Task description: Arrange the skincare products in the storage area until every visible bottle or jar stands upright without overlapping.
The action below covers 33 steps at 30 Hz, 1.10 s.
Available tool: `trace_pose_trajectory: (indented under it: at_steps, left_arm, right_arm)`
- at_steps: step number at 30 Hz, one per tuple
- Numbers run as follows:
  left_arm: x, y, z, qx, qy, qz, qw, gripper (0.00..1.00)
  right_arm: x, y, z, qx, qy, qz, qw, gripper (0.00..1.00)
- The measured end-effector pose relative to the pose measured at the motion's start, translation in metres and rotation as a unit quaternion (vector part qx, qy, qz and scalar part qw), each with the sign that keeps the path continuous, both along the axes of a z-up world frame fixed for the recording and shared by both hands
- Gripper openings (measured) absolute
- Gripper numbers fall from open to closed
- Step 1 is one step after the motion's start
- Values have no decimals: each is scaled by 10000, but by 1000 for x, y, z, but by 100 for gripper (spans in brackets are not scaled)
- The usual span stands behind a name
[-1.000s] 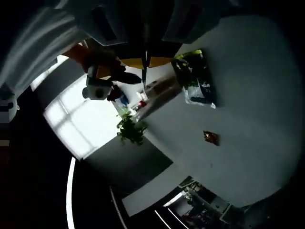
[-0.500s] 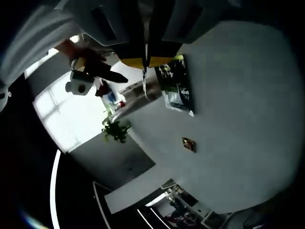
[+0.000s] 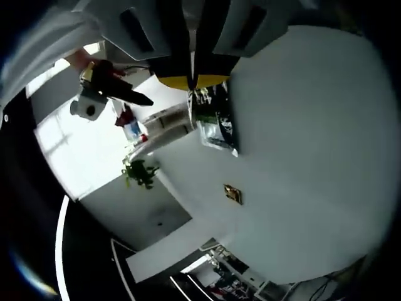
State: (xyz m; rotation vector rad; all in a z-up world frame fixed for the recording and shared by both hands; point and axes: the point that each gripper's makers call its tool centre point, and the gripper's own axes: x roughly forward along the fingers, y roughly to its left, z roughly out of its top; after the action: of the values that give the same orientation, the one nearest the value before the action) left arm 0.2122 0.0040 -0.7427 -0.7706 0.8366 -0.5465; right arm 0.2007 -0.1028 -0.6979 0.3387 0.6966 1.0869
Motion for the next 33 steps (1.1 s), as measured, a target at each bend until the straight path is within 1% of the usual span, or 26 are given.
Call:
trace_pose_trajectory:
  at_steps: [5,9,13,21,27,30,33]
  left_arm:
    - [0,6,-13,172,195,54,9996,0]
    - [2,10,-19,266,271,113,9992,0]
    - [2,14,-25,320,367,163,9987,0]
    - [1,18,-40,579,570,219,9965,0]
    - [1,21,-49,686,676,263,9950,0]
    - [1,21,-52,706,705,257,9947,0]
    - [0,21,-54,759,749,229,9940,0]
  right_arm:
    - [-2,-6,-5,-250,-97,0,9996,91]
    - [0,-14,-10,-424,-171,-94,9989,100]
    - [1,-20,-13,-488,-178,-136,9986,99]
    - [6,-36,-15,-570,-145,-353,9976,99]
    - [7,-47,-18,-746,-199,-448,9960,99]
    - [8,-51,-24,-889,-235,-494,9945,99]
    - [8,-51,-26,-884,-203,-483,9947,97]
